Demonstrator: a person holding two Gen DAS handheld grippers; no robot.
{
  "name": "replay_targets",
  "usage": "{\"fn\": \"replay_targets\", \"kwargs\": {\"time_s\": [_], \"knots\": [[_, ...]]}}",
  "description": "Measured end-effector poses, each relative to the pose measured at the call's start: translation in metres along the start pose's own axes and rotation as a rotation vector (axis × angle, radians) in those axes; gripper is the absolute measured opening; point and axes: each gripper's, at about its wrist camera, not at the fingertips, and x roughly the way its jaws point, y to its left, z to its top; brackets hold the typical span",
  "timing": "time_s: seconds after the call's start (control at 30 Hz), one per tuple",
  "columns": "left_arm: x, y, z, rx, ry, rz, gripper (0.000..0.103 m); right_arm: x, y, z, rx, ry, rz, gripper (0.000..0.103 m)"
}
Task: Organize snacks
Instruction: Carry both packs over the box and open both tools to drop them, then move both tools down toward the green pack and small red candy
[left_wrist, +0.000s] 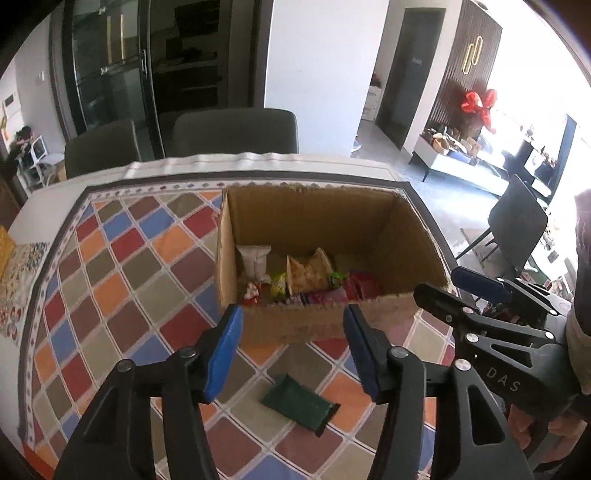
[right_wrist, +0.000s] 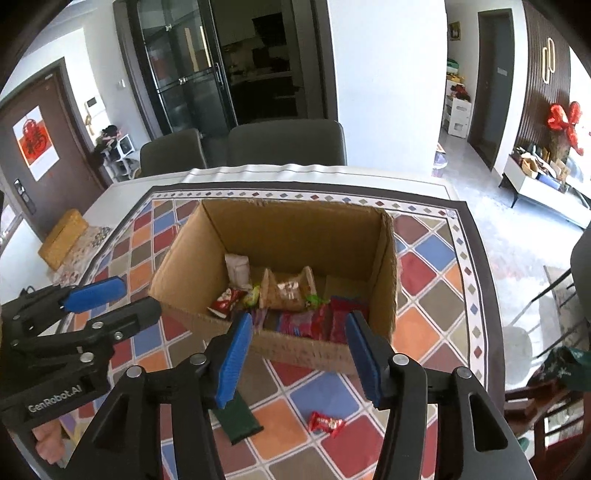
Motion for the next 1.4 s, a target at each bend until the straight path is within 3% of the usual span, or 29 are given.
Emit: {"fn": "replay_targets", "kwargs": {"time_s": [0.2,0.5,0.7,0.97,1.4], "knots": [[-0.003,-0.002,-0.026,-0.056,0.011,-0.021,0.062,-0.009,-0.004,-0.02,0.027,-0.013,0.015,0.061],[0.028,-0.003,-0.059,-0.152,0.136,-0.033,0.066,-0.002,-0.015,-0.048,0.068,0.019,0.009,0.065],[0.056,-0.003,-0.073,-0.202,0.208,-0.007,0.068,0.019,-0.029,-0.069,0.114,0.082,-0.036,0.065],[0.1,-0.003,-0.092,-0.278,0.343,0.009,0.068,0.049,-0.046,-0.096,0.187,0.169,-0.033,0.065],[0.136,-0.004,-0.104,-0.372,0.383,0.102,0.07,0.076,-0.059,-0.121,0.292,0.232,0.0,0.065]]}}
